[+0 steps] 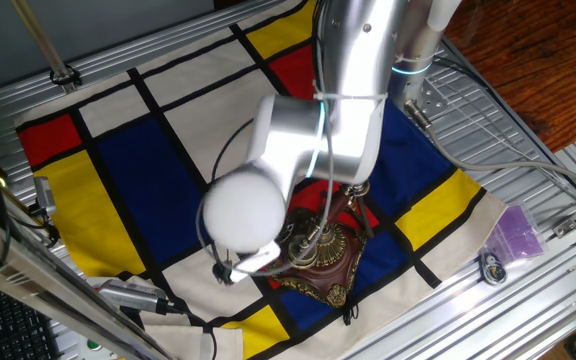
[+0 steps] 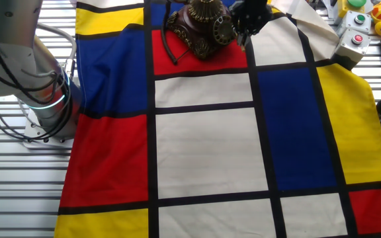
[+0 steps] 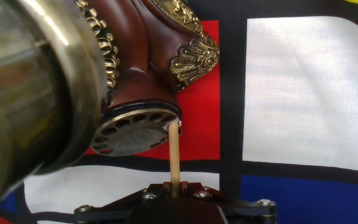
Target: Dial a number on an old rotary phone
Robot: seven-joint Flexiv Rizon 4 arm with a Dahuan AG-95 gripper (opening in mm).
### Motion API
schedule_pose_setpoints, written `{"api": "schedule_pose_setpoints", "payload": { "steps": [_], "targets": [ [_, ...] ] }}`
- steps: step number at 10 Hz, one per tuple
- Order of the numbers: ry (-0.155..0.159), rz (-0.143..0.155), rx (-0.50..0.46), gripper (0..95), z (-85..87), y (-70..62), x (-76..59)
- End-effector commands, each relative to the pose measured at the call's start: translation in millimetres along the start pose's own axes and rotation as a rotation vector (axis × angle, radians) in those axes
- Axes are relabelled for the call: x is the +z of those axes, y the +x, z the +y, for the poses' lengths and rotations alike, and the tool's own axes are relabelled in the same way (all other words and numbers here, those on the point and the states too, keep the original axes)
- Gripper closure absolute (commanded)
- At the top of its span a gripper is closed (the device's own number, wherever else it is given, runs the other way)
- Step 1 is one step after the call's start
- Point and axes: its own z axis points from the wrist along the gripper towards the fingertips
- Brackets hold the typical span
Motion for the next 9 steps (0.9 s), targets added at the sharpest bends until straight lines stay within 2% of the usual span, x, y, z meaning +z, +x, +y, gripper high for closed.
{"api": "schedule_pose_setpoints", "payload": {
  "steps": [1, 2, 3, 4, 6, 7, 8, 9],
  "targets": [
    [0.028, -0.050, 0.043, 95.0, 8.4, 16.1, 0.5],
    [0.034, -0.056, 0.053, 95.0, 9.9, 19.5, 0.8],
    [0.059, -0.084, 0.080, 95.0, 15.1, 32.0, 3.8],
    [0.068, -0.110, 0.097, 95.0, 19.5, 42.9, 8.0],
    [0.079, -0.158, 0.119, 95.0, 23.8, 54.6, 15.0],
    [0.093, -0.169, 0.121, 95.0, 25.6, 59.2, 18.1],
    [0.116, -0.193, 0.118, 95.0, 28.8, 67.6, 24.7],
    [0.131, -0.192, 0.107, 95.0, 29.9, 71.3, 28.8]
  ]
}}
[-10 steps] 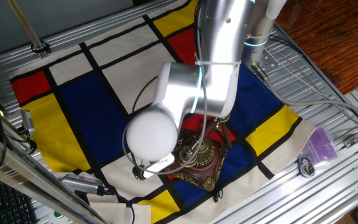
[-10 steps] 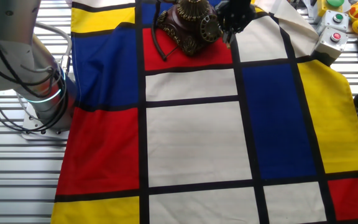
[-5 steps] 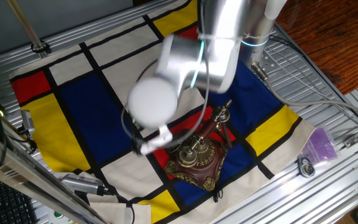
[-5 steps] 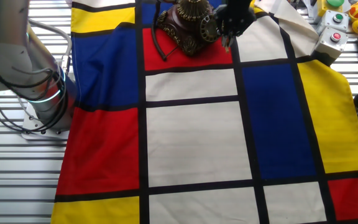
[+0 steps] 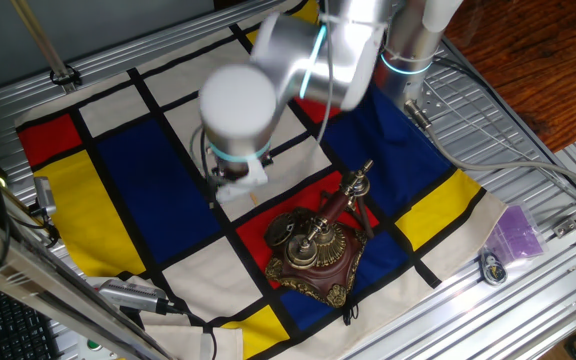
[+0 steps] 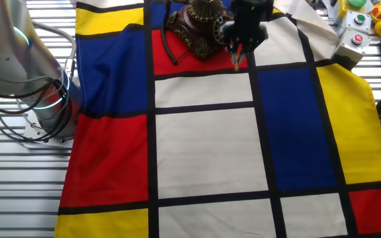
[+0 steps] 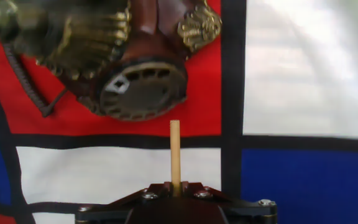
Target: Dial a number on an old rotary phone
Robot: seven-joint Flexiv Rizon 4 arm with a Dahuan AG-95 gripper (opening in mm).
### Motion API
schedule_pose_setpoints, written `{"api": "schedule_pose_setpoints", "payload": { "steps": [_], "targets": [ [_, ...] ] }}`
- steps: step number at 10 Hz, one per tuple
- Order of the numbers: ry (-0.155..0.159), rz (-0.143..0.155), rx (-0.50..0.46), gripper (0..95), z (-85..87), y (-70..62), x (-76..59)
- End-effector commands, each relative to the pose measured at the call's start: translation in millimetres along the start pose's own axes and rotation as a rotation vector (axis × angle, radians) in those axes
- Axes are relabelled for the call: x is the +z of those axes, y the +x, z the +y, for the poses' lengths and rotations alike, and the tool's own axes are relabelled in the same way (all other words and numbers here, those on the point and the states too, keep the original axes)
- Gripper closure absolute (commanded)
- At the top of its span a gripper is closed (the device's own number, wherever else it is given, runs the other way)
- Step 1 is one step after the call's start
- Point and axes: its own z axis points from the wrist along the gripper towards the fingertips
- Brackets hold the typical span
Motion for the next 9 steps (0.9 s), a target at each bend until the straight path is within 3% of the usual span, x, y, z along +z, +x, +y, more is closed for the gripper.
{"api": "schedule_pose_setpoints", "payload": {
  "steps": [1, 4, 7, 9],
  "targets": [
    [0.037, -0.023, -0.026, 95.0, 3.4, 14.6, 9.6],
    [0.055, -0.025, -0.037, 95.0, 4.0, 21.8, 18.6],
    [0.093, -0.028, -0.100, 95.0, 4.7, 26.5, 24.6],
    [0.098, -0.026, -0.118, 57.0, 5.1, 27.5, 25.3]
  ]
}}
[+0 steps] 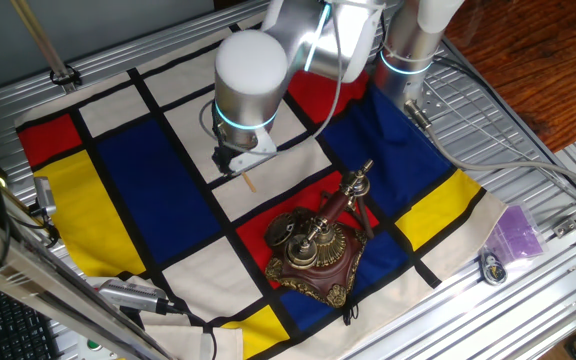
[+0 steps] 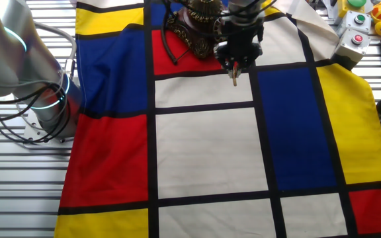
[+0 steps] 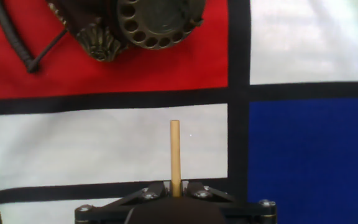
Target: Dial a number on an old rotary phone
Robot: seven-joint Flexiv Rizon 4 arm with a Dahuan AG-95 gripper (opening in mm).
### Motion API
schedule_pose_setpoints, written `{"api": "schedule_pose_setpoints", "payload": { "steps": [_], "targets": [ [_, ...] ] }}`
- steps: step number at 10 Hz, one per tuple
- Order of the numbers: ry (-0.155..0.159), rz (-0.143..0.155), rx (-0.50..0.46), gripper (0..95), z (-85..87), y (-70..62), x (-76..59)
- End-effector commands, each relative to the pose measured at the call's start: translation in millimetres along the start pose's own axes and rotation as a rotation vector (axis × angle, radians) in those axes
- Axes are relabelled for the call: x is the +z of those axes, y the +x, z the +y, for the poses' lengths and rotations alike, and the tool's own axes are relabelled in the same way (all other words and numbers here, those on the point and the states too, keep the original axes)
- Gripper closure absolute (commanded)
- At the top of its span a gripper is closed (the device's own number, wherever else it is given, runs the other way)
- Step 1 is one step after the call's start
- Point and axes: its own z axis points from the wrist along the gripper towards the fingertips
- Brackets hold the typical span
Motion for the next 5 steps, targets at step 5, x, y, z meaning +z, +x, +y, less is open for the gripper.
{"api": "schedule_pose_setpoints", "payload": {
  "steps": [5],
  "targets": [
    [-0.092, -0.052, 0.372, 95.0, -14.8, -21.6, -14.5]
  ]
}}
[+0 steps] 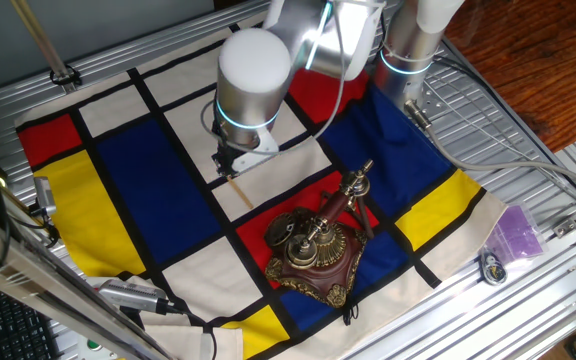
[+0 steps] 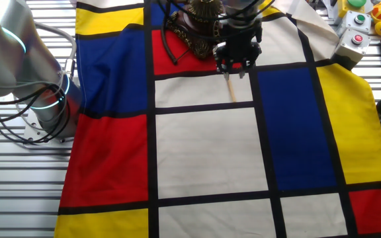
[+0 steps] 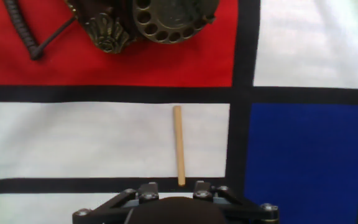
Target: Dial a number on an old rotary phone
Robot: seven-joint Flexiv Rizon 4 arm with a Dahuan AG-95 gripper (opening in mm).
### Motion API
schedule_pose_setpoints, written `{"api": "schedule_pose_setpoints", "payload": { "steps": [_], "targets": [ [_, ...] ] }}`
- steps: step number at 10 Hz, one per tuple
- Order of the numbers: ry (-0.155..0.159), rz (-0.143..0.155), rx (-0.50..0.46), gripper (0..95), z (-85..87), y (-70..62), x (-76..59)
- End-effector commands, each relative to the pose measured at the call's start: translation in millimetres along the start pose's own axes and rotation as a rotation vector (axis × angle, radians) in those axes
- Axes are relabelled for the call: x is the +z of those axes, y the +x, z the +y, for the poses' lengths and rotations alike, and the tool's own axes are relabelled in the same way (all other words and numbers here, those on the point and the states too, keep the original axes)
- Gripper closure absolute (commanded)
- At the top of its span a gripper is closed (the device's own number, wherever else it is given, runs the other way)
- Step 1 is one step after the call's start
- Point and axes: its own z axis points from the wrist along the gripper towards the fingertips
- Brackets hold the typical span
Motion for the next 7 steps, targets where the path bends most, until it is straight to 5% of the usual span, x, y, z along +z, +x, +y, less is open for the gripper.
{"api": "schedule_pose_setpoints", "payload": {
  "steps": [1, 3, 7],
  "targets": [
    [-0.095, -0.085, 0.411, 95.0, -11.6, -22.7, -12.2],
    [-0.131, -0.194, 0.489, 95.0, -16.4, -26.2, -19.2],
    [-0.162, -0.196, 0.665, 95.0, -11.5, -17.8, -22.5]
  ]
}}
